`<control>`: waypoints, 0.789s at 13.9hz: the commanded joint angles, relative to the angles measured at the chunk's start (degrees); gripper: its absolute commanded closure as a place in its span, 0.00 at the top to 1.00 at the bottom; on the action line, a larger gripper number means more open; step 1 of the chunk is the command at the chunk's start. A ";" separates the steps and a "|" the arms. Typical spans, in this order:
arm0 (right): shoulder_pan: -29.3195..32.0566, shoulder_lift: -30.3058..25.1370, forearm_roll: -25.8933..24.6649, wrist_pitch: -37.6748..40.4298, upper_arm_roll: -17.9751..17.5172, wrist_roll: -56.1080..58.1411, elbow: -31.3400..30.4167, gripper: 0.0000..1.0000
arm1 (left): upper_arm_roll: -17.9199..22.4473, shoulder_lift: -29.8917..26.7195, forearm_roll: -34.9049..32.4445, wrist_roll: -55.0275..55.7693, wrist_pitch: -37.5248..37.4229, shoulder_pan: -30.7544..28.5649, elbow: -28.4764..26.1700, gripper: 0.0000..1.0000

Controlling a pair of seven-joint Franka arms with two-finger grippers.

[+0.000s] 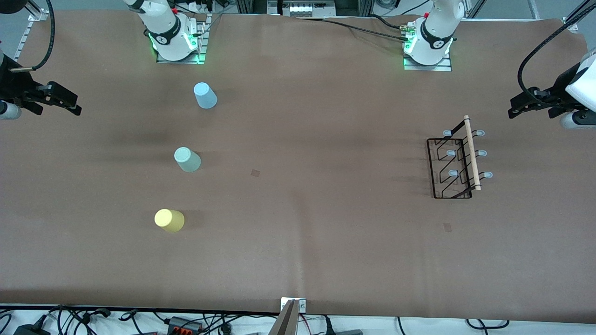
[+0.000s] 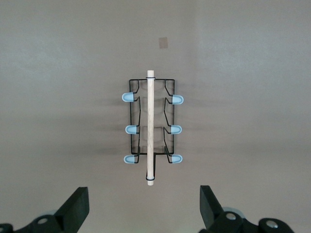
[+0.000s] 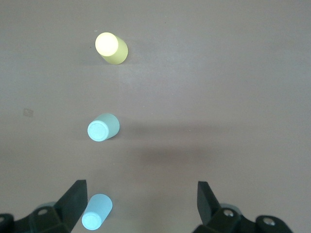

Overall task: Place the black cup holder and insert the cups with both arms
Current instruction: 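Reach the right gripper to the teal cup, the left gripper to the rack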

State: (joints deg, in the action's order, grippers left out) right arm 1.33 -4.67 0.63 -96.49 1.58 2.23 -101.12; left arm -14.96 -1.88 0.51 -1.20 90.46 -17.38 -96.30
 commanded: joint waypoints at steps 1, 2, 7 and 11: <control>-0.01 -1.22 0.60 1.13 0.00 0.06 -0.39 1.00 | 0.11 -1.28 1.16 -0.39 -0.46 -0.20 -0.91 1.00; -0.01 -1.22 0.60 1.31 0.00 0.23 -0.22 1.00 | 0.11 -1.28 1.25 -0.47 -0.46 -0.29 -0.91 1.00; -0.01 -0.96 0.69 1.22 0.00 -0.20 -0.04 1.00 | 0.28 2.66 2.82 -0.12 -2.12 -2.48 0.14 1.00; -0.18 -0.52 0.69 1.05 -0.08 -0.29 0.14 1.00 | 0.37 9.52 5.12 -1.96 9.00 -4.50 -4.13 1.00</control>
State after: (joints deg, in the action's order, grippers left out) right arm 1.32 -4.92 0.63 -95.89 1.57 2.23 -101.15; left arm -14.62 4.95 4.02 -1.35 94.28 -20.76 -98.08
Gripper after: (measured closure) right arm 0.000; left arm 0.000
